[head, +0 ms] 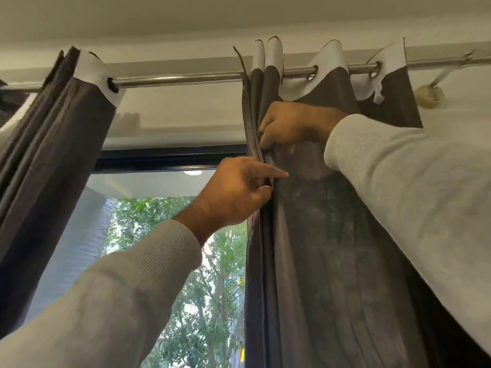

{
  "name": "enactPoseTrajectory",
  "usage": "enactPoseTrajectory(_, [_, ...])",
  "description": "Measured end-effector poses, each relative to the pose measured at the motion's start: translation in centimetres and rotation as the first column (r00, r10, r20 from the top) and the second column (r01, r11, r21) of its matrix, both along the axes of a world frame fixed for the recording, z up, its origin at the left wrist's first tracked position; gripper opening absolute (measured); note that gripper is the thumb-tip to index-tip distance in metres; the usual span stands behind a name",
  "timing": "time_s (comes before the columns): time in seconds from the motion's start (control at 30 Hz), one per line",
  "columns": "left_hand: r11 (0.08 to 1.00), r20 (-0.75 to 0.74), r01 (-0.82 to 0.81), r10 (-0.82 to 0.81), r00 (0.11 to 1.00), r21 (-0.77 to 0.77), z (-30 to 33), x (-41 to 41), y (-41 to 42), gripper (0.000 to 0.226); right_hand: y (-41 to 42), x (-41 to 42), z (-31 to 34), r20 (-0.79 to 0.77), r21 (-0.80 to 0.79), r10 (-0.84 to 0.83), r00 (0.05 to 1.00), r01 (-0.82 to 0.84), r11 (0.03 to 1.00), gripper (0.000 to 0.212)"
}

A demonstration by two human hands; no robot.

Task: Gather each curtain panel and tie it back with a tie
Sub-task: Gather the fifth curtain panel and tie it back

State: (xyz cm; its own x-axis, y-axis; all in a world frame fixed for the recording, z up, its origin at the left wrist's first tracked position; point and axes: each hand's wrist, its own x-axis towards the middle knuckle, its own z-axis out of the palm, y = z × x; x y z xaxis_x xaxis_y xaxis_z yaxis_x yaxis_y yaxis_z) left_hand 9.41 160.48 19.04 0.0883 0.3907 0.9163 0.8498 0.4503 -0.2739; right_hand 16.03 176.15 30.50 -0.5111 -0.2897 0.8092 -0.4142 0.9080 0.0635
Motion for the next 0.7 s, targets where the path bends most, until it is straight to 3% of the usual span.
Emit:
enactPoseTrajectory(0.07, [1.0, 0.031, -0.024, 0.024, 0.999, 0.007, 0.5, -0.1, -0.2, 0.033, 0.8, 0.5, 0.0, 0.084, -0.086, 0.117, 0.99, -0.109, 0.99, 0.021])
enactPoseTrajectory(0.13, [0.999, 0.098, 0.003, -0.006, 0.995, 0.032, 0.7, -0.4, -0.5, 0.031, 2.6, 0.3, 0.2, 0.088, -0.224, 0.159, 0.983, -0.136, 0.965, 0.036])
enactPoseTrajectory(0.17, [0.999, 0.132, 0.026, -0.032, 0.991, 0.047, 0.8, -0.5, -0.6, 0.028, 3.7, 0.0, 0.1, 0.029, -0.275, 0.076, 0.997, -0.066, 0.959, 0.044])
enactPoseTrajectory(0.2, [0.997, 0.169, 0.054, -0.063, 0.984, 0.057, 0.9, -0.7, -0.8, 0.023, 4.9, -0.5, 0.2, -0.071, -0.302, -0.109, 0.992, 0.082, 0.95, 0.053])
enactPoseTrajectory(0.27, [0.991, 0.24, 0.108, -0.124, 0.963, 0.077, 0.9, -1.0, -0.9, 0.018, 7.5, -1.6, 0.0, -0.287, -0.395, -0.495, 0.82, 0.37, 0.841, 0.074])
enactPoseTrajectory(0.3, [0.988, 0.259, 0.127, -0.147, 0.955, 0.093, 0.9, -1.0, -0.9, 0.021, 8.7, -2.1, -0.1, -0.341, -0.468, -0.585, 0.736, 0.406, 0.785, 0.082])
enactPoseTrajectory(0.4, [0.973, 0.325, 0.198, -0.228, 0.918, 0.122, 0.7, -0.8, -0.9, 0.016, 11.3, -2.6, 0.0, -0.304, -0.642, -0.638, 0.708, 0.342, 0.686, 0.086])
enactPoseTrajectory(0.47, [0.959, 0.338, 0.228, -0.275, 0.9, 0.171, 0.5, -0.7, -0.7, 0.018, 12.4, -2.3, 0.3, -0.234, -0.684, -0.644, 0.728, 0.347, 0.642, 0.061])
enactPoseTrajectory(0.53, [0.957, 0.241, 0.172, -0.228, 0.943, 0.232, 0.2, -1.3, -0.3, 0.014, 11.8, -2.0, 0.1, -0.247, -0.643, -0.668, 0.702, 0.397, 0.655, 0.038])
enactPoseTrajectory(0.6, [0.957, 0.163, 0.134, -0.18, 0.97, 0.259, -0.1, -1.9, 0.0, 0.004, 8.4, -2.3, -0.2, -0.353, -0.467, -0.588, 0.728, 0.407, 0.785, 0.032])
enactPoseTrajectory(0.7, [0.958, 0.122, 0.157, -0.19, 0.974, 0.241, -0.7, -2.7, 0.5, 0.017, 1.2, -3.1, 0.5, -0.39, -0.158, -0.22, 0.894, 0.17, 0.973, 0.031])
